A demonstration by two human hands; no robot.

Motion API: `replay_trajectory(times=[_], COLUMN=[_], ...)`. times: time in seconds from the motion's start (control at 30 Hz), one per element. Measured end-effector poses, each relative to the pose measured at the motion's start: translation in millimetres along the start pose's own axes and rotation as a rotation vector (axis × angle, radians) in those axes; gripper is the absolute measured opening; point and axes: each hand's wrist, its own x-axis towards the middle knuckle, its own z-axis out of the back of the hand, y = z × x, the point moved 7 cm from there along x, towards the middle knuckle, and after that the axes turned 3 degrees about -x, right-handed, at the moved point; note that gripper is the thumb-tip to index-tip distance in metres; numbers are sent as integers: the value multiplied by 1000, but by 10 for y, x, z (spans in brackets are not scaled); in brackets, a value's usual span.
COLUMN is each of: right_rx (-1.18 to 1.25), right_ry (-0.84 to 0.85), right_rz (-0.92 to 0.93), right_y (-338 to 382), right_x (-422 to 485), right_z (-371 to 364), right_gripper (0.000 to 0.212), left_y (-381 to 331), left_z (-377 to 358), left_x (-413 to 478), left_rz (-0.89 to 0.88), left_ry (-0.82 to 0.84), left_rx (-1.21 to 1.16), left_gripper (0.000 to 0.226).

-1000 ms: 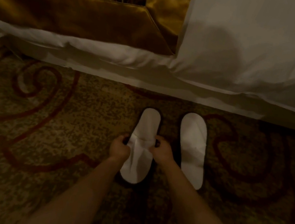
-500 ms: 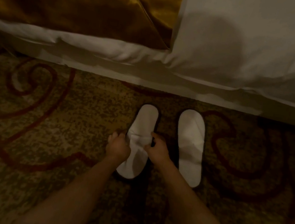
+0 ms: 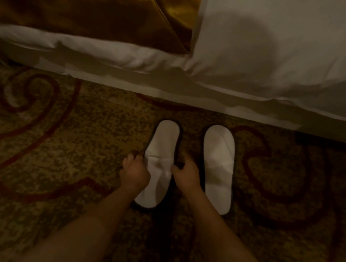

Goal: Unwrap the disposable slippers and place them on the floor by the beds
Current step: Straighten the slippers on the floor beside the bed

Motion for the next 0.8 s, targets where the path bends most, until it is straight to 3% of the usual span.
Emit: replay_trajectory(times=[0.07,0.13,0.23,0.3,0.4,0.53,0.67,0.8], right_rx=[-265,-546,-657,-610,-545,-443,-492,-631], right_ry=[-278,-383,-233,-142,-145,-95,178,308], right_rz=[-44,-159,-336,-358,-339,-165,139,304], right_y=[-34,-165,-492,-611,-596,-358,-31,119], right_x=[-16,-43,-91,-110,-76,23,36,-8], right_z=[319,589,753,747,822,857,661,575], right_gripper=[54,72,99,105,106,109,116,116], left_y=[6,-23,-168,-303,-499,-638,-566,-334], left_z=[40,111,226,293,364,385,476,640], left_x=[-7,-8,17,44,74,117,247,382], left_rz=[4,10,-26,-82,-144,-94,59,134], left_ry=[-36,-83,-113,-111,-90,16,82,21], left_rx=[-29,-64,-112,-146,-233,-461,-908,-875], left_gripper=[40,35,37,39,37,39,46,53])
